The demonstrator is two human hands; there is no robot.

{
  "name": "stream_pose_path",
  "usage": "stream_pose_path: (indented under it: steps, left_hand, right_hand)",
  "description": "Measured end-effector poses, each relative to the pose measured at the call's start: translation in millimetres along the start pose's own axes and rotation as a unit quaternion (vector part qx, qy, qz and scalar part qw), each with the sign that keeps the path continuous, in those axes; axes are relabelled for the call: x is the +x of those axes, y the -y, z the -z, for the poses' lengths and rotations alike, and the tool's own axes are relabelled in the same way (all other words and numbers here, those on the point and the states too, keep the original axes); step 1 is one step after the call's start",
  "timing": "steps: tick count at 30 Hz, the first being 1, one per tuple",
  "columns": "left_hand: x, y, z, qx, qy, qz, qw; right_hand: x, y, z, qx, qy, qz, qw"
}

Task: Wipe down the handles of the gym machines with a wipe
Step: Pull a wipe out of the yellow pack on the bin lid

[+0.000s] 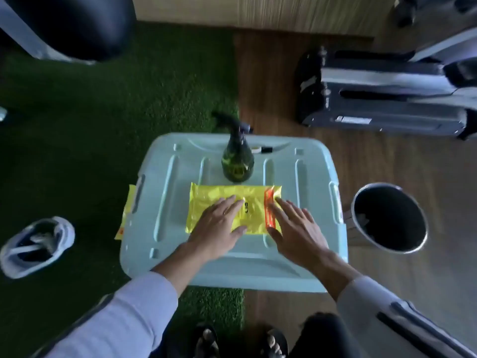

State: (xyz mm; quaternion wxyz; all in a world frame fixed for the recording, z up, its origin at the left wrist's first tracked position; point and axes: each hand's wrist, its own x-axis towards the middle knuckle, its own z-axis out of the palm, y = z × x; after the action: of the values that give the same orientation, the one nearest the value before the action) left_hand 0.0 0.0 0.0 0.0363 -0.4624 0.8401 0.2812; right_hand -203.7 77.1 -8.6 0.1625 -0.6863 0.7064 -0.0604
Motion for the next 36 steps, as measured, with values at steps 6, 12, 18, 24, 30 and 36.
stream_pose_path:
  steps: [6,12,18,24,30,36]
  left_hand:
    - [52,34,-79,0.061,-0.106,-0.068,0.990]
    - [68,37,-100,0.122,-0.172,-0.114,0.971]
    - [70,40,-94,0.123,-0.214,-0.143,0.958]
    - [61,40,-75,0.086,-0.308,-0.151,0.935]
    - [53,72,-70,0.003,-0.398,-0.051,0.916]
    - [23,96,-84,0.000,-0.357,0.028,0.934]
  right_hand:
    - [18,-27,-108,0.010,-0.088,0.033,0.995]
    - [17,-35,-127,0.005,-0.184,0.056,0.981]
    - [16,-34,-125,0.007,-0.173,0.042,0.984]
    - [16,-35,-126,0.010,-0.167,0.033,0.985]
    - [18,-36,-128,0.013,-0.160,0.021,0.987]
    - [33,-21,-105,-0.061,-0.153,0.005,0.986]
